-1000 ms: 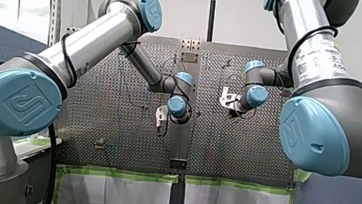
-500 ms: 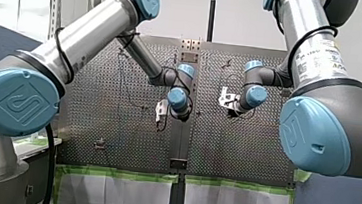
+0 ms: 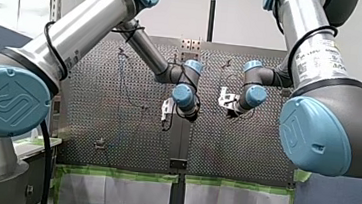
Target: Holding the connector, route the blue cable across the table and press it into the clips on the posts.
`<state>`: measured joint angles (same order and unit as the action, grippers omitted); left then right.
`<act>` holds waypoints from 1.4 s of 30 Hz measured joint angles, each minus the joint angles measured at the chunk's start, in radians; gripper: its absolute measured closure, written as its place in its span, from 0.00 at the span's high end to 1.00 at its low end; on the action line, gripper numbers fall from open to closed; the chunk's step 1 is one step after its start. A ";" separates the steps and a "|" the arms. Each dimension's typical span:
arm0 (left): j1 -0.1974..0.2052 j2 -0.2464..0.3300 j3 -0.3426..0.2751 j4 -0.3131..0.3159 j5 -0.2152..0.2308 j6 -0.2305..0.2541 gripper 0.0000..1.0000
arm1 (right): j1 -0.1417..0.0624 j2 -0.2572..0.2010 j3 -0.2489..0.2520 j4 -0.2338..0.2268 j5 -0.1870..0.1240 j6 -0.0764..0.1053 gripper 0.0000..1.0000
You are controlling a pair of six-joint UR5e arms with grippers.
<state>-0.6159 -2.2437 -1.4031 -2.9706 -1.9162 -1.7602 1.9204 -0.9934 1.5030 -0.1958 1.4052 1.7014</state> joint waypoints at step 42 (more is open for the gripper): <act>-0.141 -0.080 0.194 0.060 -0.115 -0.082 0.99 | -0.049 -0.059 0.006 0.086 -0.019 -0.018 0.00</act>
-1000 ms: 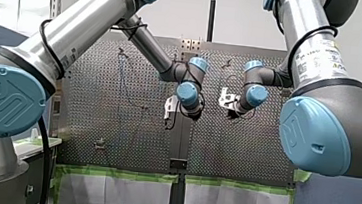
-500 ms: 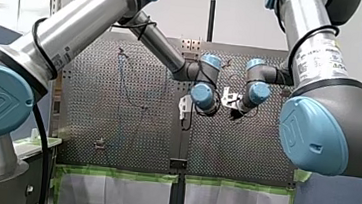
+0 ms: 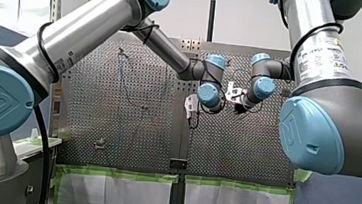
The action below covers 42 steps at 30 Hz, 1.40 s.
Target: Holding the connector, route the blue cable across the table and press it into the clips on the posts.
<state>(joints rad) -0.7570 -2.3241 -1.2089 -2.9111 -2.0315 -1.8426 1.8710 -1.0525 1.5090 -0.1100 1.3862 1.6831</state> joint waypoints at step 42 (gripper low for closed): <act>0.046 -0.085 0.121 -0.039 0.028 -0.066 0.03 | 0.003 0.000 0.001 -0.005 -0.051 0.006 0.00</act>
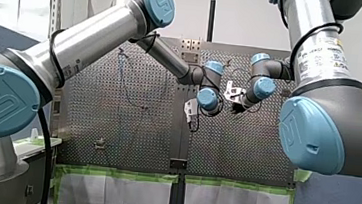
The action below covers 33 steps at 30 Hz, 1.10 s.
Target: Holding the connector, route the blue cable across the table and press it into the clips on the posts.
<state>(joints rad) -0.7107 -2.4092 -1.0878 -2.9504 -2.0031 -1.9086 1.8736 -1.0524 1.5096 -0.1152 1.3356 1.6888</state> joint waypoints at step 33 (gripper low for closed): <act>-0.013 0.080 0.020 -0.146 -0.038 0.003 0.00 | -0.004 -0.113 -0.027 0.009 -0.047 0.003 0.00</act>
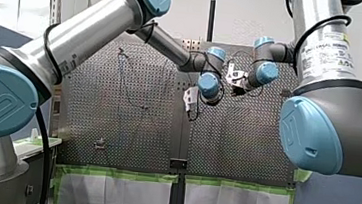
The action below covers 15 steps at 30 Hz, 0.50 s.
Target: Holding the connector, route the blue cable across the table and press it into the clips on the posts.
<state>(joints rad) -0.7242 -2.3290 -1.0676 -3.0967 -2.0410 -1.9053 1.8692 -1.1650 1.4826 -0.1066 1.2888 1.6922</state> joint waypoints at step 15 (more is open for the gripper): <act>-0.014 0.134 0.000 -0.010 -0.051 0.014 0.00 | -0.002 -0.122 -0.024 0.061 -0.017 0.014 0.00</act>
<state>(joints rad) -0.7381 -2.1947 -1.0671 -3.1069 -2.0917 -1.8910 1.8674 -1.2871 1.4586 -0.0452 1.2716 1.7060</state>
